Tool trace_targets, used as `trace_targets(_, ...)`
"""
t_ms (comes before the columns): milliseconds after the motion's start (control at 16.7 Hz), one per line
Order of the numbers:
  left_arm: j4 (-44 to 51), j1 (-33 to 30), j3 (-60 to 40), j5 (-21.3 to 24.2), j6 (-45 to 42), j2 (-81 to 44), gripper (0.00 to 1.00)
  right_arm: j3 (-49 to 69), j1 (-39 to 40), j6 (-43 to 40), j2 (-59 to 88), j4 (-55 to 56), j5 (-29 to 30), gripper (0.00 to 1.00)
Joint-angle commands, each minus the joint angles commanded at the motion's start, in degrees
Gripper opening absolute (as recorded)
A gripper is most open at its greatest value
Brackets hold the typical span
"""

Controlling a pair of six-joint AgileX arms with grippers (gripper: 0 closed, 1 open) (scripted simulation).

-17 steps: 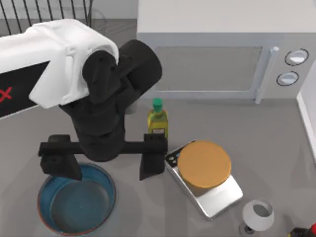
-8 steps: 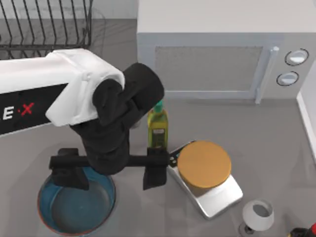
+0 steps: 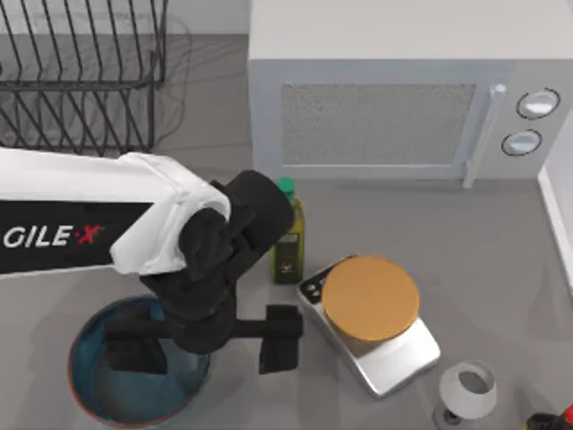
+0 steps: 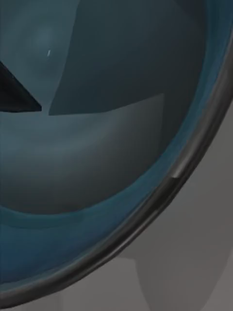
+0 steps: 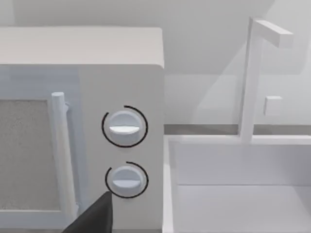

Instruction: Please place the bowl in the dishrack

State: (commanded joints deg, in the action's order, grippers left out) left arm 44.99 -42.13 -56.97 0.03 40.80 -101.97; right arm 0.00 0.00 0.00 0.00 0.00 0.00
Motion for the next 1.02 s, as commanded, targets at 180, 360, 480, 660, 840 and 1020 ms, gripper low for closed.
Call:
trace_targets(180,0.0,0.0,0.0,0.0,0.0,0.0,0.92,0.0,0.0,0.0,0.0,0.0,0.0,1.00)
trace_targets(360,0.0,0.0,0.0,0.0,0.0,0.0,0.70,0.0,0.0,0.0,0.0,0.0,0.0,1.00)
trace_targets(480,0.0,0.0,0.0,0.0,0.0,0.0,0.55,0.0,0.0,0.0,0.0,0.0,0.0,1.00)
trace_targets(660,0.0,0.0,0.0,0.0,0.0,0.0,0.32,0.0,0.0,0.0,0.0,0.0,0.0,1.00)
trace_targets(840,0.0,0.0,0.0,0.0,0.0,0.0,0.10,0.0,0.0,0.0,0.0,0.0,0.0,1.00)
trace_targets(1020,0.0,0.0,0.0,0.0,0.0,0.0,0.00,0.0,0.0,0.0,0.0,0.0,0.0,1.00)
